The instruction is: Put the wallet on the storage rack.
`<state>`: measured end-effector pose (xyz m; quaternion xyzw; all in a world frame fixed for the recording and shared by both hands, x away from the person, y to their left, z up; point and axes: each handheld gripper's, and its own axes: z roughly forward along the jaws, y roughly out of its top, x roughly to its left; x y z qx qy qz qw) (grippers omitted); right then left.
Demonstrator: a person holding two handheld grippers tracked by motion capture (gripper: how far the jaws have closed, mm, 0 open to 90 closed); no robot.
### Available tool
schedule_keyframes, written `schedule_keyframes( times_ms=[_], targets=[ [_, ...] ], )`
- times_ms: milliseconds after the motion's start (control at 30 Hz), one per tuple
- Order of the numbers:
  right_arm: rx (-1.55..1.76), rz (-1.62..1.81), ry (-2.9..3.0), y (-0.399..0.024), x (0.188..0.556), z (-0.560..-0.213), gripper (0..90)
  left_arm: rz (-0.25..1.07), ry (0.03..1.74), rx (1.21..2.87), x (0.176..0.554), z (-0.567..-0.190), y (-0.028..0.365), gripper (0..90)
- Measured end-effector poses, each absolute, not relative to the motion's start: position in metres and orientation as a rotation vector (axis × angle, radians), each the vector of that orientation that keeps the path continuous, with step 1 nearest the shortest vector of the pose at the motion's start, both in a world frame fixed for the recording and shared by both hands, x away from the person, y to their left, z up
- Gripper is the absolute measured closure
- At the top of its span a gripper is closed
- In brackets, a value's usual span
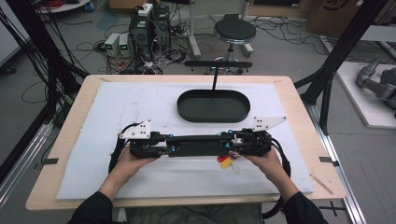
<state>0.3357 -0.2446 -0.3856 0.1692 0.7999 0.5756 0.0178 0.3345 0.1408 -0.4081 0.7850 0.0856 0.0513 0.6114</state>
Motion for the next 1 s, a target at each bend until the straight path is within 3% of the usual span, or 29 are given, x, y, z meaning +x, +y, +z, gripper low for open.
schedule_keyframes(
  times_ms=[300, 467, 633, 1000],
  targets=[
    [0.652, 1.718, 2.284, -0.264, 0.332, -0.38, 45.9, 0.164, 0.22, 1.812, 0.337, -0.404, 0.134, 73.6],
    [0.814, 1.653, 2.102, -0.286, 0.334, -0.38, 48.7, 0.21, 0.258, 1.797, 0.34, -0.4, 0.136, 73.7],
    [1.025, 1.524, 1.971, -0.31, 0.339, -0.383, 43.0, 0.241, 0.293, 1.786, 0.342, -0.396, 0.135, 73.6],
    [1.165, 1.423, 1.888, -0.327, 0.343, -0.389, 41.4, 0.322, 0.355, 1.763, 0.356, -0.377, 0.127, 73.7]
  ],
)
